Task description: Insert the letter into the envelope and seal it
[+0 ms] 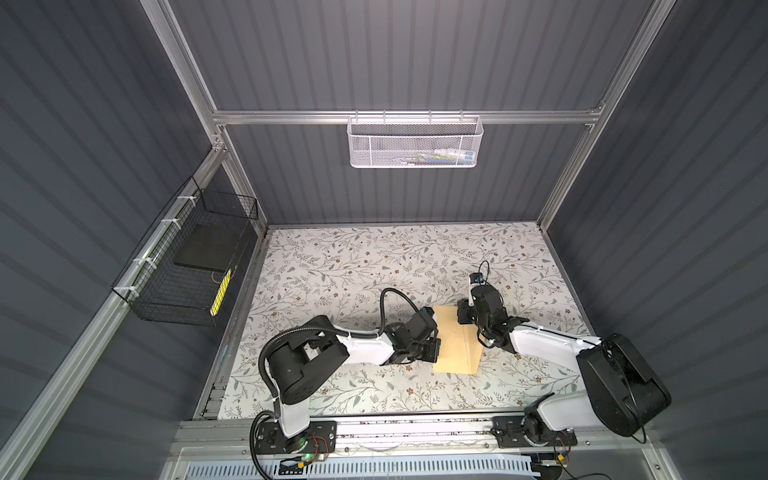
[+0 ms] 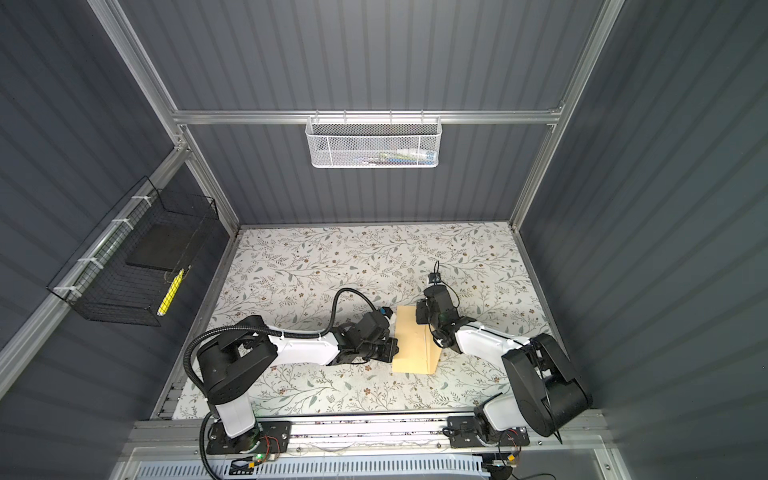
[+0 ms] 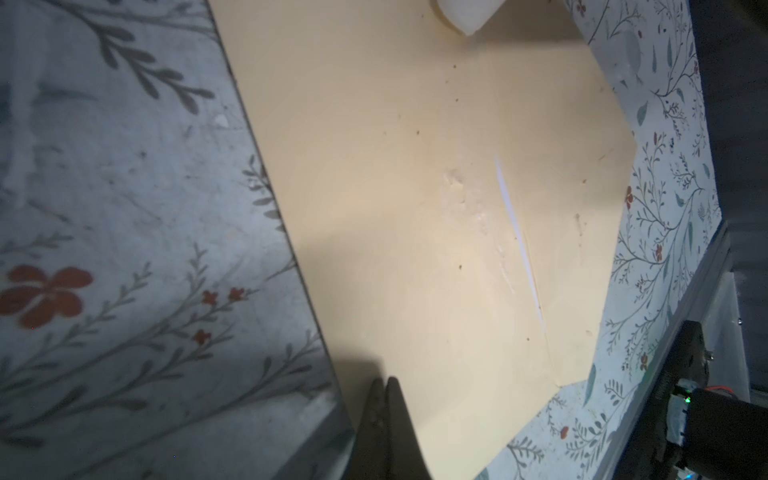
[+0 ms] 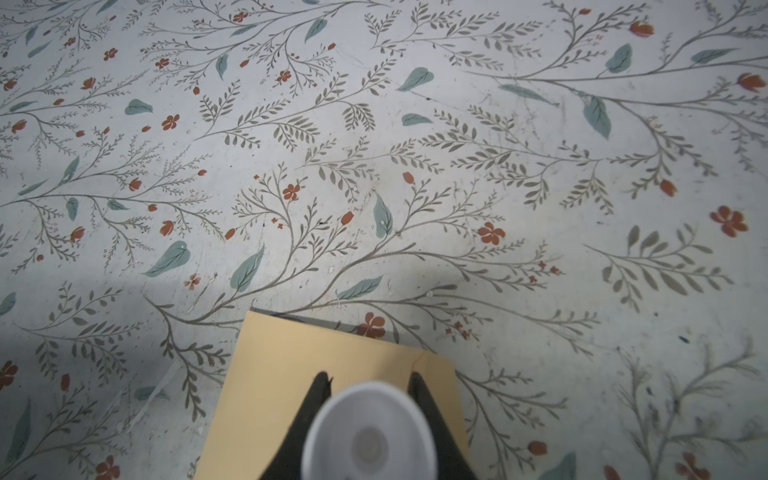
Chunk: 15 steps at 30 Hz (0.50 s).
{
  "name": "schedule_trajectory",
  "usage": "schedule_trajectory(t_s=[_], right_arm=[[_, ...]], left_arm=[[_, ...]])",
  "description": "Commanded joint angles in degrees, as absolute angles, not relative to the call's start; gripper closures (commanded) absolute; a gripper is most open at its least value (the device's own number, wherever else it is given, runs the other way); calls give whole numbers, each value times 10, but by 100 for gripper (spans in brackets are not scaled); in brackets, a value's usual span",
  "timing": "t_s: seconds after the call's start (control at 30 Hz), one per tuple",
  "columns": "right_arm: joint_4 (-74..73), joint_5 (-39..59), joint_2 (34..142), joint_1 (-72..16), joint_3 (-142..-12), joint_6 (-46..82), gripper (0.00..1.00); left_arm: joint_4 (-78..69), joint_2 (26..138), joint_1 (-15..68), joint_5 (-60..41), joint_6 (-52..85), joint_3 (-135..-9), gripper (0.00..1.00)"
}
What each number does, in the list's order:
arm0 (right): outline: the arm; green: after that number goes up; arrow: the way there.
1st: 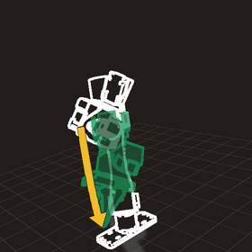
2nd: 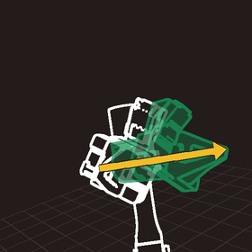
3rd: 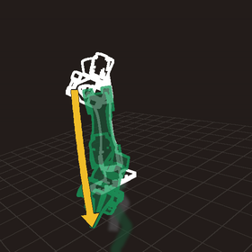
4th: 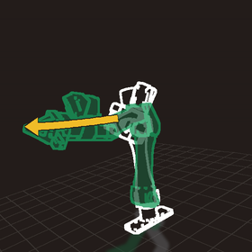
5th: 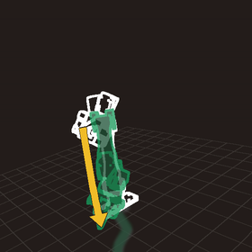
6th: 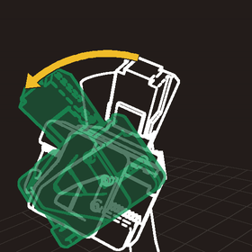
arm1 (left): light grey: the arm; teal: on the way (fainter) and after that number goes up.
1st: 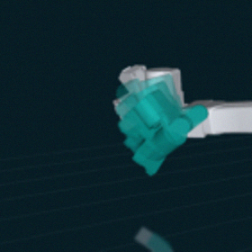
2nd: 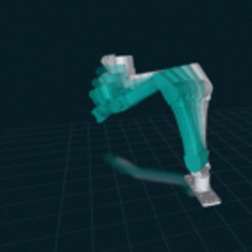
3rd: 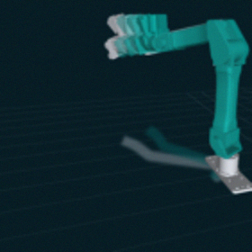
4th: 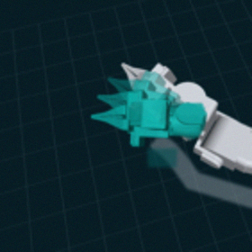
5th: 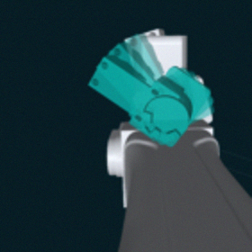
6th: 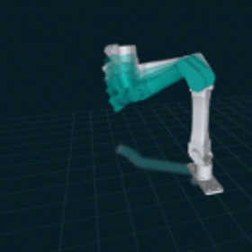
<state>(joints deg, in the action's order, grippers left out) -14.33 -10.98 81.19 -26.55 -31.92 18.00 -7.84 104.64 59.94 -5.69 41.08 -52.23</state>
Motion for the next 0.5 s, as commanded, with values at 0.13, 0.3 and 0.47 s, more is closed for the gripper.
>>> schedule_trajectory(t_s=[0.13,0.3,0.47], right_arm=[[-183,-123,824,-263,-313,174,100],[-181,-114,836,-263,-312,176,100],[-163,-99,825,-264,-299,187,100]], left_arm=[[-77,1064,602,-45,431,-510,100],[-69,1069,602,-44,431,-516,100],[-71,1068,602,-35,440,-513,100]])
